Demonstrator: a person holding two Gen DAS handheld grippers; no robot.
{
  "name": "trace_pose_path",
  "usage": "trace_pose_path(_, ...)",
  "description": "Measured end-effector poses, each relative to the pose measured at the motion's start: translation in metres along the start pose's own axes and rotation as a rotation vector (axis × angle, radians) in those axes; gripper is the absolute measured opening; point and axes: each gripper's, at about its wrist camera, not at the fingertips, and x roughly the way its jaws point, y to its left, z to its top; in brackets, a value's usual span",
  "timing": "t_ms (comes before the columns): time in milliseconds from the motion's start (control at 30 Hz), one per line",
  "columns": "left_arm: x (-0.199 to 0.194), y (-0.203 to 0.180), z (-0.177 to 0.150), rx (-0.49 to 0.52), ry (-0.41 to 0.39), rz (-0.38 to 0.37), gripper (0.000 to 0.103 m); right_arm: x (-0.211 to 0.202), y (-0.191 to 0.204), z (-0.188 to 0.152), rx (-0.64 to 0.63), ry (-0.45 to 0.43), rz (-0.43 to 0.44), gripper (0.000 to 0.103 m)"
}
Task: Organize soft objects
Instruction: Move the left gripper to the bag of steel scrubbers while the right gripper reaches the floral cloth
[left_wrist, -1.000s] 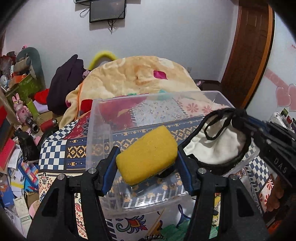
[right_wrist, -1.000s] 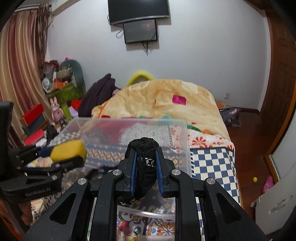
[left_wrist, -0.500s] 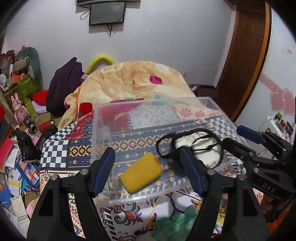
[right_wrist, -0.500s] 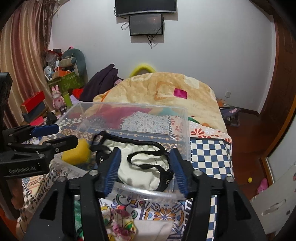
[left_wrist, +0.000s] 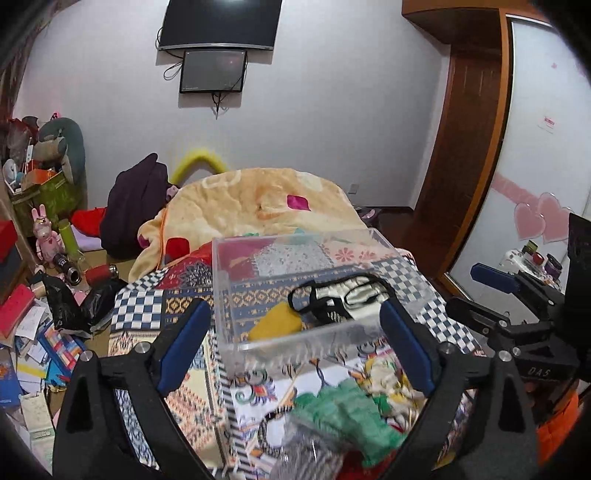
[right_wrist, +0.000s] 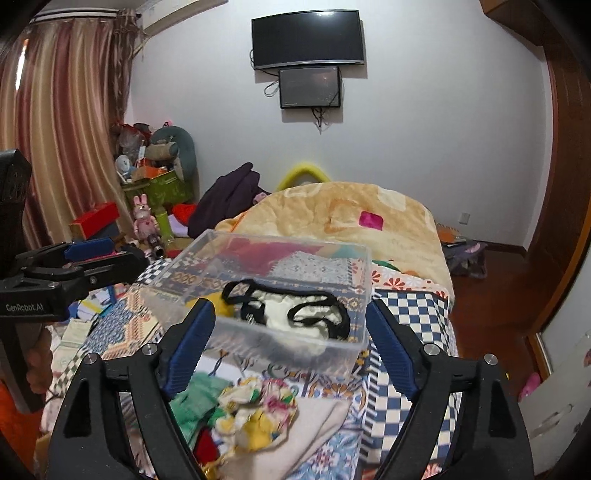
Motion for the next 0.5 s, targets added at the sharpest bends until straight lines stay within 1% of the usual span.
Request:
trace_pose_path(133,-0.004,-0.002,-0.021,0.006,0.036,-0.003,0.095,0.001,0.004,-0.011,0.0,0.025,0.005,0.082)
trace_pose_path(300,0.003,-0.002,-0.047,0.003,0.101,0.01,0.095,0.009,0.009,-0.033,-0.003,0.088,0.006,0.082)
trace_pose_path(500,0.013,0.005,-0.077,-0.061,0.172,-0.009,0.095,0.022,0.013,-0.063,0.034,0.176,0.033,0.082)
